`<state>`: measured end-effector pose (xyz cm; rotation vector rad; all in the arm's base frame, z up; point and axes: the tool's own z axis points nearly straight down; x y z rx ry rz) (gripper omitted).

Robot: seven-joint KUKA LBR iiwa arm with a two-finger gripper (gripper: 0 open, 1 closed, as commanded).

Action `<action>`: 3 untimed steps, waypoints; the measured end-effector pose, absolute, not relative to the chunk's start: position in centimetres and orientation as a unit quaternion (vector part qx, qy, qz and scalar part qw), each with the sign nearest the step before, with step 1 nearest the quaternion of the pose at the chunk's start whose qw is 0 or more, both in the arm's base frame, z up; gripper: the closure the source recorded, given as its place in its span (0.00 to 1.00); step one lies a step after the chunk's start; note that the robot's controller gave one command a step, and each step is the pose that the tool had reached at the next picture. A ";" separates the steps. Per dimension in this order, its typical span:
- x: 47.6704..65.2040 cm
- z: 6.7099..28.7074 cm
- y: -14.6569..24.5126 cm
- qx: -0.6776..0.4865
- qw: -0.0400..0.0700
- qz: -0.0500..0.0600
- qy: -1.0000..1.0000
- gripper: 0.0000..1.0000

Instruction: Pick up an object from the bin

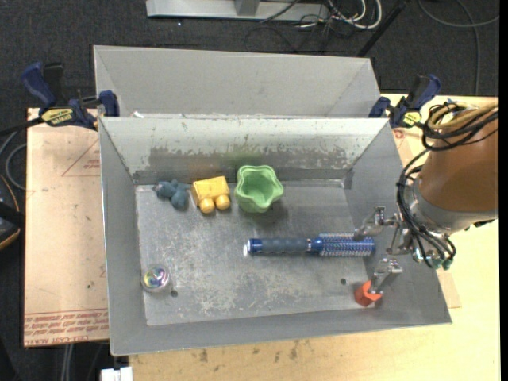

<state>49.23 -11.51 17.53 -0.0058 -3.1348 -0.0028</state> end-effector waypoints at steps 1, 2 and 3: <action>54.6 7.6 -6.8 0.128 -0.008 0.001 -0.992 0.00; 54.7 7.9 -6.8 0.129 -0.009 0.001 -0.992 1.00; 53.6 15.3 -5.5 0.135 -0.004 0.000 -0.991 1.00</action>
Offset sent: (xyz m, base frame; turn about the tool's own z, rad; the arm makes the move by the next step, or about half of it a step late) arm 0.0486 0.0468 -0.1033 -0.2623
